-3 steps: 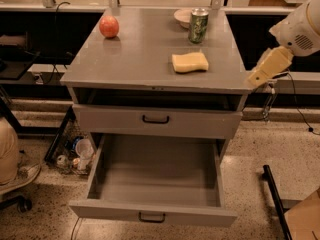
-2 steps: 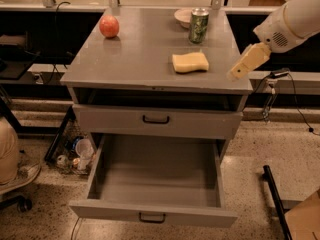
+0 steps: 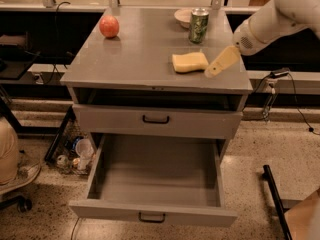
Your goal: Place sponge into middle drawer
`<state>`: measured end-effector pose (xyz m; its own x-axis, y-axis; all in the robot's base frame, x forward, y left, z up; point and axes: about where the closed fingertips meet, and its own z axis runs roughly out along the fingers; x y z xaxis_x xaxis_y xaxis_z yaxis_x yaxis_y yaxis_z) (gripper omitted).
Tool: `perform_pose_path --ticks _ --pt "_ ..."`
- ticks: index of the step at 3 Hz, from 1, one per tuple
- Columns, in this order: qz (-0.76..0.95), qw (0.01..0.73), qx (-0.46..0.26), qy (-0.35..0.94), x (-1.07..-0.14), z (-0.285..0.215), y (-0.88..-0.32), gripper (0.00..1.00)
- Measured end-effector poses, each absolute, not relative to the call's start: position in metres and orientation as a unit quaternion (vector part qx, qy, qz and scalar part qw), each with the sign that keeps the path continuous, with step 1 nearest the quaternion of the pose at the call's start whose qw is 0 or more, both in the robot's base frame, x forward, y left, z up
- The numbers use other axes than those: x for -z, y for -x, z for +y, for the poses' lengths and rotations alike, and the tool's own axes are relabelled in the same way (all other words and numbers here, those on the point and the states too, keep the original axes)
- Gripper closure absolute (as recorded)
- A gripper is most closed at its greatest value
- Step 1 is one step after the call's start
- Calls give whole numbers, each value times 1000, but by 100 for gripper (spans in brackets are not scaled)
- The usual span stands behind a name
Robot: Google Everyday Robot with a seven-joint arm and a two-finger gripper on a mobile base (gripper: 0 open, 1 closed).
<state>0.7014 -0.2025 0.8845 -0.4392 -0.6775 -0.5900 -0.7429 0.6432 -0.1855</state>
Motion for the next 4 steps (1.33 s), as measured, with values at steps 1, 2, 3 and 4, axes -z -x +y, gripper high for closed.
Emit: perform_pose_path --ticks 1,2,3,4 --pt "854 310 -67 412 -858 -184 -725 0" --pt "855 307 -94 406 -842 -167 -745 0" --pt "849 314 -118 408 -843 -150 -754 17" --pt "843 317 -134 413 -844 -136 -758 40"
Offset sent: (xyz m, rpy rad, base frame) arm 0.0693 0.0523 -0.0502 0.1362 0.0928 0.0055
